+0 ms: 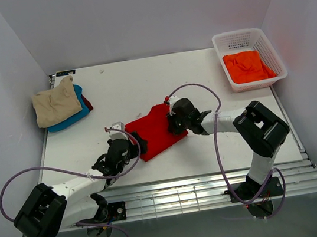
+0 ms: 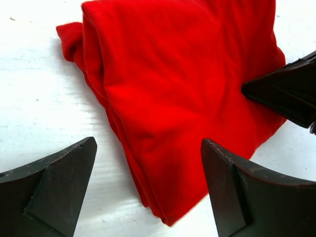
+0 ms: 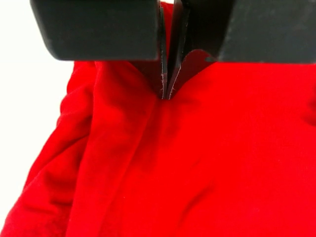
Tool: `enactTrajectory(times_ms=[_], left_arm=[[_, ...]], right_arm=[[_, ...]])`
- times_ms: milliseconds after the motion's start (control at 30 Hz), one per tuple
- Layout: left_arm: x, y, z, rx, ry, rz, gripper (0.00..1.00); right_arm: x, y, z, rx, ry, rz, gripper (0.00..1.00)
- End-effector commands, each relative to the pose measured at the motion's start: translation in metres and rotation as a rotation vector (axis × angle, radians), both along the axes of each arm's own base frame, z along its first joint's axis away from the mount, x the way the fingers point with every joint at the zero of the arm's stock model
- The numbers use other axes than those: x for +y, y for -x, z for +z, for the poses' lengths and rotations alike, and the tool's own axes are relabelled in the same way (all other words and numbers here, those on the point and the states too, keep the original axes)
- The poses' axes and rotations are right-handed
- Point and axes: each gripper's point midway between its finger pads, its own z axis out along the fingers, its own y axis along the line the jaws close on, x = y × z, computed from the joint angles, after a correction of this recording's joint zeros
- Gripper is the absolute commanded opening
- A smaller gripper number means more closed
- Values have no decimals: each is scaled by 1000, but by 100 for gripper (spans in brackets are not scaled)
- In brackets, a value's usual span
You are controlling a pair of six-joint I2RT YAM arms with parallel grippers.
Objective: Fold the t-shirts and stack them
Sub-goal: Put the neatly folded tshirt into the corner of the board with the left arm
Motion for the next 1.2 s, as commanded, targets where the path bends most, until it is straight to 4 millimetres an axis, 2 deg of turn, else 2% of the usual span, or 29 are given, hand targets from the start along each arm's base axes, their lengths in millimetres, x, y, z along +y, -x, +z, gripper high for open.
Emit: enactTrajectory(times_ms=[0, 267, 300, 333, 367, 433, 667, 767, 800, 933, 1067, 1100, 1167], left_arm=[[-7, -4, 1, -10, 95, -46, 98], [0, -5, -18, 43, 135, -30, 98], [-2, -7, -16, 33, 158, -31, 98], [-5, -3, -24, 58, 167, -47, 98], [-7, -7, -19, 37, 197, -51, 98], [-11, -7, -22, 48, 217, -58, 98], [-25, -10, -47, 117, 242, -80, 98], [-30, -15, -50, 118, 262, -81, 98], [-30, -13, -58, 139, 252, -82, 98], [-34, -18, -68, 152, 246, -83, 98], [-39, -23, -75, 162, 243, -89, 95], [-45, -23, -74, 164, 250, -118, 94], [-47, -22, -81, 185, 242, -131, 84]], right_arm=[[-2, -3, -13, 26, 36, -24, 8], [-5, -3, -20, 38, 55, -35, 8], [-5, -3, -20, 40, 56, -35, 8], [-5, -1, -22, 48, 59, -35, 8], [-6, -1, -24, 53, 61, -38, 8], [-6, 1, -26, 58, 61, -38, 8], [-6, 12, -33, 76, 59, -26, 8], [-2, 16, -32, 77, 57, -17, 8], [-1, 18, -33, 79, 57, -11, 8], [4, 23, -38, 87, 60, -1, 8], [9, 26, -41, 94, 57, 9, 8], [10, 28, -43, 97, 60, 14, 8], [12, 29, -42, 93, 60, 16, 8]])
